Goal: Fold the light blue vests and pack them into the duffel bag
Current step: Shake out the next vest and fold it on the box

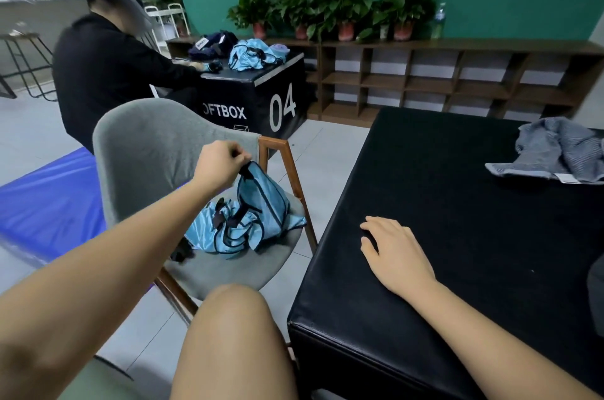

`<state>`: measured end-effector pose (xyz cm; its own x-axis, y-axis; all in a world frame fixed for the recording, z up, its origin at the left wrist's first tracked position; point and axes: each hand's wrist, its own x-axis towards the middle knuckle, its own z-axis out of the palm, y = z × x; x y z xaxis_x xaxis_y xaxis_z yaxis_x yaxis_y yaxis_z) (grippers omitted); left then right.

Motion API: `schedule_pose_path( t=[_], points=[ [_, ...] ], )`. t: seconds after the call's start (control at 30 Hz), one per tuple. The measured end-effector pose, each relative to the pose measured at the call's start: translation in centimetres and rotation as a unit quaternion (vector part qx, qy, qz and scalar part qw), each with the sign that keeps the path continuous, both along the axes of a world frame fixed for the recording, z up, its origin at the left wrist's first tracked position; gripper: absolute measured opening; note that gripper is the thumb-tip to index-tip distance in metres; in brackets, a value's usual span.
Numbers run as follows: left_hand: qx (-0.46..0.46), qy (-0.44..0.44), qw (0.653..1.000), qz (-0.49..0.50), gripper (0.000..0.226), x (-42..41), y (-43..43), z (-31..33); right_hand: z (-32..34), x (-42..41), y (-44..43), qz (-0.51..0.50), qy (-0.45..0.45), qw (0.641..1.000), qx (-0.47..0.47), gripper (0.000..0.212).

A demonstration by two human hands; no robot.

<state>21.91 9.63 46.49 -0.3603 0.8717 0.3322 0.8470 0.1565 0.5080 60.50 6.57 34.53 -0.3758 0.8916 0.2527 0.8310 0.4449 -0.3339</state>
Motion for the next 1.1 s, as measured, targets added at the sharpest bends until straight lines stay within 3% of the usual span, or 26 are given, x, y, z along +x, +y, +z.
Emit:
schedule_pose_path(
  t=[0.23, 0.4, 0.67, 0.77, 0.87, 0.97, 1.1],
  points=[
    [0.083, 0.018, 0.996, -0.028, 0.018, 2.1, -2.7, 9.1, 3.8, -2.9, -0.8, -0.008, 0.026, 0.999, -0.039, 0.042],
    [0.142, 0.013, 0.988, -0.053, 0.019, 4.6, -4.9, 15.4, 9.5, -6.7, -2.9, 0.038, 0.151, 0.985, -0.068, 0.052],
    [0.219, -0.004, 0.969, -0.118, 0.02, 10.8, -8.0, 22.4, 20.0, -8.6, -5.0, 0.061, 0.298, 0.953, -0.006, 0.071],
    [0.239, -0.028, 0.96, -0.145, 0.019, 12.8, -9.2, 24.1, 22.8, -7.3, -5.4, 0.052, 0.311, 0.949, 0.019, 0.06],
    [0.256, -0.082, 0.946, -0.179, 0.019, 14.1, -10.4, 25.4, 24.7, -4.9, -5.7, 0.029, 0.286, 0.958, 0.022, 0.023],
    [0.265, -0.089, 0.944, -0.177, 0.018, 14.9, -11.4, 26.3, 26.4, -1.9, -6.0, 0.01, 0.267, 0.962, 0.058, 0.034],
    [0.268, -0.091, 0.942, -0.177, 0.017, 15.9, -12.2, 26.9, 29.7, 2.0, -6.3, -0.011, 0.285, 0.954, 0.088, 0.024]
  ],
)
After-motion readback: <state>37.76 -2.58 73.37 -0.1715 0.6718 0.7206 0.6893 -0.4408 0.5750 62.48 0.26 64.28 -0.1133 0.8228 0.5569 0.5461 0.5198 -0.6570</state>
